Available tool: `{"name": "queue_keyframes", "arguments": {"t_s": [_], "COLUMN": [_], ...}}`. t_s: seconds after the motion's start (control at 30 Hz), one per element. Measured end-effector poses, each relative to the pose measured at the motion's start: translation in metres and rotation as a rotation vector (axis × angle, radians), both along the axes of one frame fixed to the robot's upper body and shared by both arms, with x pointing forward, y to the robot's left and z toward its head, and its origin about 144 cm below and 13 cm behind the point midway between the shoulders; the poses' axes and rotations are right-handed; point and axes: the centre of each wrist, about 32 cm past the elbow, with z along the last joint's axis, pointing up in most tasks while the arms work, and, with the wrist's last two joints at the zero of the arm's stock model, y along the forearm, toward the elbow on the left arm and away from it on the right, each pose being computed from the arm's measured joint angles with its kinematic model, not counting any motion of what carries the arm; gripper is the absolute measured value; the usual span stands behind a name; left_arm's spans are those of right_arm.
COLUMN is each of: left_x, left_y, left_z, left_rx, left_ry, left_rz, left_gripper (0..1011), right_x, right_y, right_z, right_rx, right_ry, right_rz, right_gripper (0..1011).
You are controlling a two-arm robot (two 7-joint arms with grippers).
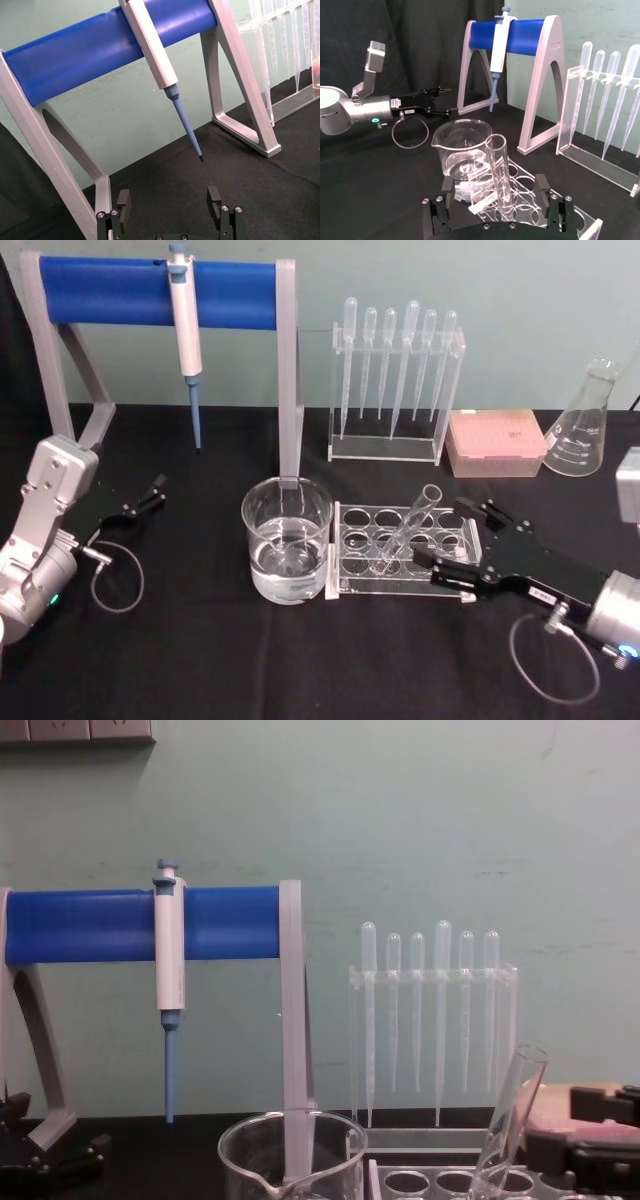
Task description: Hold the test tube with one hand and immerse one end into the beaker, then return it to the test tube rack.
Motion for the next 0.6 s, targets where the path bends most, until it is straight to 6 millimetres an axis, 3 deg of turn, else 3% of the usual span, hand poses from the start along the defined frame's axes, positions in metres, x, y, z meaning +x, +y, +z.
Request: {"name": "queue_keyframes", "arguments": {"t_s": [0.6], "left_x": [0.0], "left_y": [0.0], "left_z": [0.0], "left_rx": [0.0], "left_ry": [0.0], "left_rz": [0.0], "left_gripper": [1000], "right_x": [0.018], "right_y": [0.02], "right_z": [-0.003], "right_rx": [0.019], "right_ry": [0.025], "right_rz": [-0.014], "right_gripper": [1003]}}
